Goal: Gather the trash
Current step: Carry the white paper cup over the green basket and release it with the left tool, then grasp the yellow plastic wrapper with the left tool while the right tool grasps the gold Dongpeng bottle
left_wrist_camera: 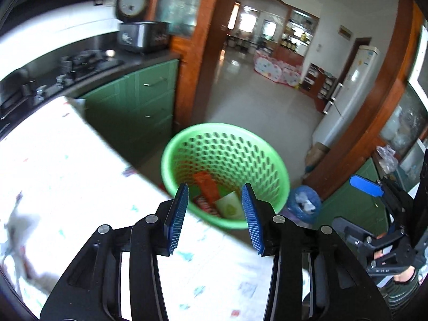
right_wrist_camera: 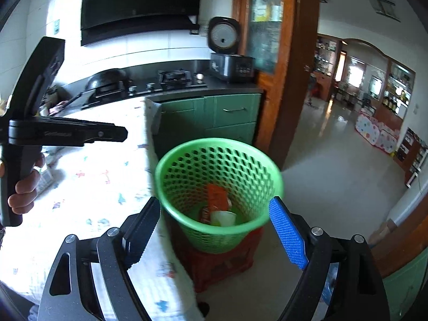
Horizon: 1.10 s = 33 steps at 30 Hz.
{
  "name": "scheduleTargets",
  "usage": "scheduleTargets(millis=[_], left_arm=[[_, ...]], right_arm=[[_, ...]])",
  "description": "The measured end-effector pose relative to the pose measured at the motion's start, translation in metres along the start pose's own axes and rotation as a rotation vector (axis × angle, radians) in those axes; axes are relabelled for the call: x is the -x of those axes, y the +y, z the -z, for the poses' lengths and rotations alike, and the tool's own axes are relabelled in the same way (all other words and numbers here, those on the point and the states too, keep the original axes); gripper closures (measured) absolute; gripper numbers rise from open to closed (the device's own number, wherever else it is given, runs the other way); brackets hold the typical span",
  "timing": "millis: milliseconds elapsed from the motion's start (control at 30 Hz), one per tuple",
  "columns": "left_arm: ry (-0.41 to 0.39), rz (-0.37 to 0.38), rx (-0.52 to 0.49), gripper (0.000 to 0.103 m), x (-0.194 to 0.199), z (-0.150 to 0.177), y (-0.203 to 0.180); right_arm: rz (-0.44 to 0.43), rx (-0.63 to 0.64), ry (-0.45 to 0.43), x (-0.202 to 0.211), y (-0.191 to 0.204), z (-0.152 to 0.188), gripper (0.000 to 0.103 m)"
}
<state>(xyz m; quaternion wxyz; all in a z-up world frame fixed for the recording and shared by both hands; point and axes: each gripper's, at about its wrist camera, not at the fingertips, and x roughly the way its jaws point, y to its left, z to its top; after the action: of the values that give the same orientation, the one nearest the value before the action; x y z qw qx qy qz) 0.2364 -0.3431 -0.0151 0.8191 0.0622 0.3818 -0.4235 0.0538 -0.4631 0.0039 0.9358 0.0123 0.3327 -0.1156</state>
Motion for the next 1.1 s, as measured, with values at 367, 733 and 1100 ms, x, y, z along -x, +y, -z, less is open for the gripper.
scheduleTargets(millis=[367,733,1100], left_arm=[[-0.048,-0.244,0.120,0.061,0.103,0.039,0.086],[-0.094,-0.499,0.324,0.056,0.213,0.093,0.184],[-0.061,-0.537,0.479,0.052,0.275,0.168,0.242]], right_arm=[[-0.149,0.115,-0.038,-0.007,0.095,-0.035,0.021],[-0.338,0.259,-0.042,-0.015,0.216,-0.065,0.021],[-0.514,0.339,0.003,-0.028,0.327,-0.087,0.021]])
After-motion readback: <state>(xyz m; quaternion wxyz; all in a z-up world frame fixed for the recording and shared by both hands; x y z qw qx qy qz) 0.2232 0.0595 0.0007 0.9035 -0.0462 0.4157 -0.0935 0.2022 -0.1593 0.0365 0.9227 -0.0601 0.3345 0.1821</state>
